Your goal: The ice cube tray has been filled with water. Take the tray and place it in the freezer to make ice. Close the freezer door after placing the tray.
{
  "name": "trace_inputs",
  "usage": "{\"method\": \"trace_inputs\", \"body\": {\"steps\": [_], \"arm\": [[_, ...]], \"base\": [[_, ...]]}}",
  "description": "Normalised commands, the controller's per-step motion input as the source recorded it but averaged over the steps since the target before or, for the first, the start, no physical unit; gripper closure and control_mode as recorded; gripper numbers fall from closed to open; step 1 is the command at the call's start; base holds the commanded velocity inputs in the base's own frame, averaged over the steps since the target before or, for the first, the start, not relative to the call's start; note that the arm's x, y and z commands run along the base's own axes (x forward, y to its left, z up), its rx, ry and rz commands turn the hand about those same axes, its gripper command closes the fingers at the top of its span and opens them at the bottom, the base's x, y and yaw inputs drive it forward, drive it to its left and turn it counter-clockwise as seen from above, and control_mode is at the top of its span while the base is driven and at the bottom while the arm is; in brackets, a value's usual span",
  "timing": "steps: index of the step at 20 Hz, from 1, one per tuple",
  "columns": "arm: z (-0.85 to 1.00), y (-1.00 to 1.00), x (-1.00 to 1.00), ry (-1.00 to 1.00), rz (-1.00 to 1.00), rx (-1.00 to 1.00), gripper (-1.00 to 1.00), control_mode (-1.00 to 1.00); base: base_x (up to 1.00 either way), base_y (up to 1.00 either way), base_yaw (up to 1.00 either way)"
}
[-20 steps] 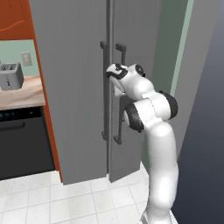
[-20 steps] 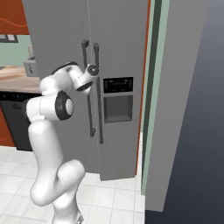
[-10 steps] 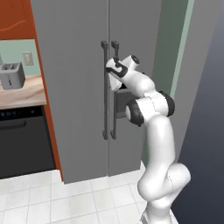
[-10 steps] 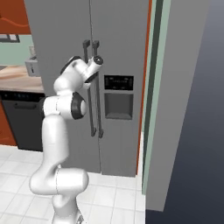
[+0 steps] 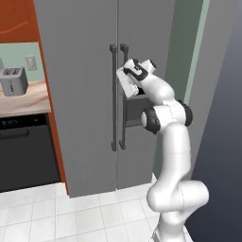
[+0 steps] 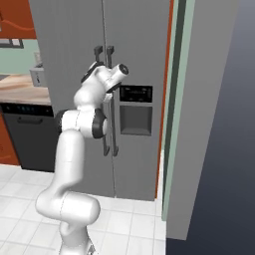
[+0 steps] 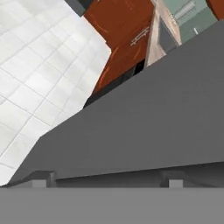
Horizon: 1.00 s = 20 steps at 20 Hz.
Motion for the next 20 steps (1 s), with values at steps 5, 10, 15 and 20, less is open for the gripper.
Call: {"method": "trace_inputs", "body": {"steps": [5,10,15,20], "arm": [[-0.19,-0.38,0.69,0.42,0.18,0.17,-1.0,-1.0],[-0.18,-0.01,0.37,0.22,-0.01,0.01,-1.0,-1.0],[-0.06,0.23,-0.2,-0.17,-0.22,-0.15,-1.0,-1.0],[0.0,0.33,-0.57,-0.43,-0.38,-0.3,-1.0,-1.0]], "base": [[0.0,0.0,0.0],[0.0,0.0,0.0],[0.0,0.0,0.0],[0.0,0.0,0.0]]}}
